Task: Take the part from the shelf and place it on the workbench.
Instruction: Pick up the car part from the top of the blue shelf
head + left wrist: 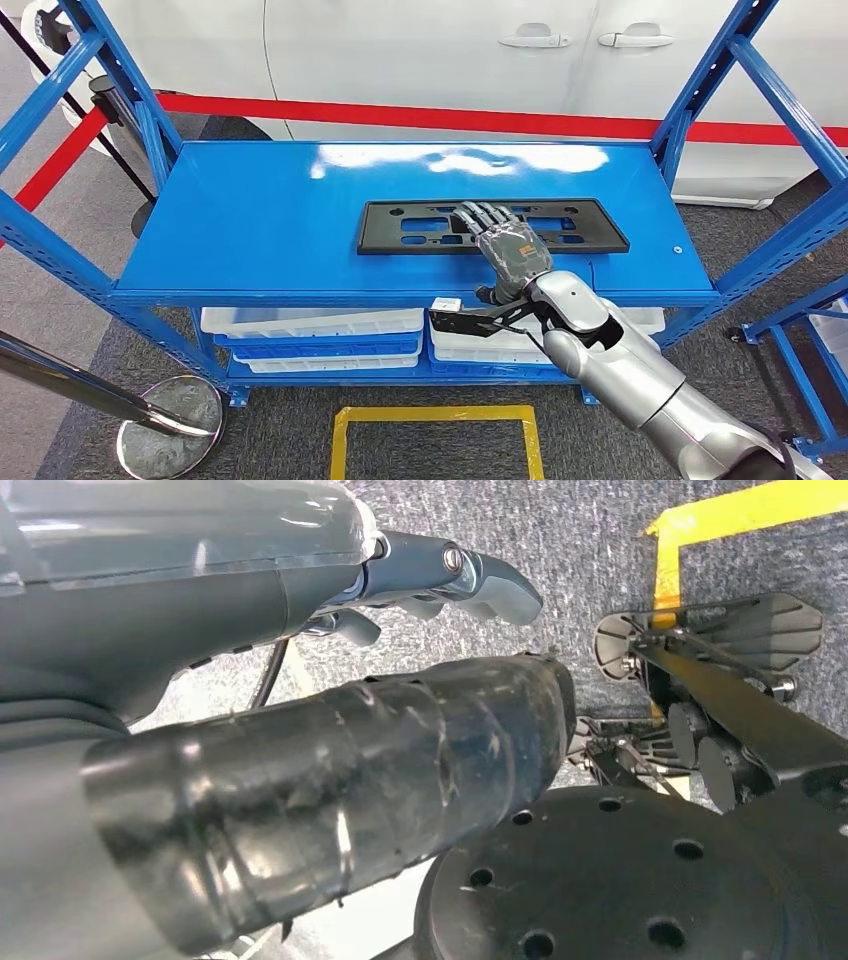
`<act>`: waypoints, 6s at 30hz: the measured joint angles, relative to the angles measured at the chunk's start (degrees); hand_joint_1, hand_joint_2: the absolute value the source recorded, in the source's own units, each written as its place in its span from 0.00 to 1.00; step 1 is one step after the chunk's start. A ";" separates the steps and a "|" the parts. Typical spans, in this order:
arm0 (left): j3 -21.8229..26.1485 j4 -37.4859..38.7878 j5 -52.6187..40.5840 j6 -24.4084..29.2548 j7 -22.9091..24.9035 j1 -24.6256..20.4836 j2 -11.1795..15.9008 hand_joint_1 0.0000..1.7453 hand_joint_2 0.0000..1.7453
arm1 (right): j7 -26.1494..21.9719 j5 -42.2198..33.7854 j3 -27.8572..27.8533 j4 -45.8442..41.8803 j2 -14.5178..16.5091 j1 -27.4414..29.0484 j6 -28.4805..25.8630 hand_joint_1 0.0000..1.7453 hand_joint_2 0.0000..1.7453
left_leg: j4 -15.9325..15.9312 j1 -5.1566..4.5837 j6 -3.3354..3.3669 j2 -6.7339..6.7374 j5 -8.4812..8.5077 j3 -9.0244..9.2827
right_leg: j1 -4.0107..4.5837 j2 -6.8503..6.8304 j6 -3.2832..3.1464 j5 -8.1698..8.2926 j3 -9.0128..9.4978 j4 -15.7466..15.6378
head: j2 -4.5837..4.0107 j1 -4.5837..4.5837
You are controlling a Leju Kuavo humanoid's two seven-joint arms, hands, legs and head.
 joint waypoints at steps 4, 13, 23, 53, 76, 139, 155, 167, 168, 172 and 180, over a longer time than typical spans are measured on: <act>-0.66 0.00 -0.10 -0.81 -0.46 0.03 0.01 0.00 0.00 | -0.08 1.03 -0.93 3.75 1.46 -0.62 -1.65 0.00 1.00 | 0.00 -0.01 0.00 0.01 0.00 0.00 | 0.03 0.00 0.00 0.00 0.00 0.00 | -0.01 0.02; -1.21 0.00 -0.04 -1.35 -0.44 0.05 0.14 0.00 0.00 | -0.43 3.29 -2.20 13.91 4.86 -1.36 -3.34 0.00 1.00 | 0.01 -0.01 0.00 0.00 0.00 0.00 | 0.03 0.00 0.00 0.00 0.00 0.00 | 0.00 0.01; -1.64 0.00 0.45 -1.47 -0.35 0.09 0.26 0.00 0.00 | 0.07 3.66 -2.64 17.83 6.46 -1.81 -3.03 0.00 1.00 | 0.00 0.00 0.00 0.01 0.00 0.01 | 0.02 0.00 -0.01 0.00 0.00 0.00 | 0.00 0.02; -2.18 0.02 1.33 -1.28 -0.58 0.60 0.45 0.00 0.00 | 0.10 2.99 -3.46 18.12 7.40 -1.93 -2.12 0.00 1.00 | 14.03 1.08 -2.72 0.39 -9.13 -3.86 | -1.22 -0.29 -0.99 2.62 -4.50 2.23 | 0.00 0.15; -2.48 0.02 1.81 -1.14 -0.43 0.34 0.39 0.00 0.00 | 1.20 4.81 -3.66 19.47 8.08 -1.81 -1.33 0.23 1.00 | -0.02 0.74 -1.17 0.27 -4.97 5.30 | -1.86 -0.24 1.91 4.82 -8.08 4.16 | -0.01 0.39; -4.00 0.02 4.86 -0.31 -2.85 1.74 0.60 0.00 1.00 | -8.19 -6.56 -9.20 -12.81 -0.43 7.13 -0.10 1.00 1.00 | -0.04 0.76 -1.22 0.32 -5.49 5.88 | -1.82 0.11 1.15 4.66 -7.42 2.99 | 0.00 0.29; -6.03 0.02 5.13 -0.95 -4.12 2.00 0.33 0.00 1.00 | -13.03 -11.56 -12.43 -29.98 -5.90 12.52 4.84 1.00 1.00 | 1.00 1.30 -1.93 0.34 -3.72 3.43 | -2.02 0.13 1.63 2.76 -6.49 4.81 | 0.00 0.41; -7.42 0.04 4.73 -1.11 -3.56 1.38 1.15 0.00 1.00 | -14.11 -14.54 -11.98 -34.64 -6.13 12.45 7.80 1.00 1.00 | 4.03 0.09 0.16 0.56 -8.93 7.32 | -0.35 -0.27 -1.19 7.00 -11.28 4.43 | -0.01 0.39; -7.52 0.04 4.72 -1.05 -3.46 1.33 1.29 0.00 1.00 | -14.08 -14.64 -11.94 -34.84 -6.13 12.33 7.88 1.00 1.00 | 0.99 -0.26 0.65 0.59 -8.51 9.01 | -0.38 -0.32 -0.98 7.47 -11.41 4.29 | -0.01 0.40; -7.95 0.04 4.37 -0.98 -3.70 1.31 1.62 0.00 1.00 | -14.07 -14.96 -11.73 -35.34 -6.19 12.38 7.98 1.00 1.00 | -2.59 -0.50 1.17 0.75 -6.19 9.26 | -0.75 -0.41 0.42 8.95 -11.74 3.22 | -0.01 0.39; -8.54 0.04 3.59 -1.35 -4.47 1.62 1.61 0.00 1.00 | -14.65 -15.13 -11.73 -35.76 -7.11 14.11 7.59 1.00 1.00 | -1.87 0.26 0.72 1.35 -1.31 2.99 | -1.94 -0.34 2.70 0.59 -11.28 16.15 | -0.01 0.50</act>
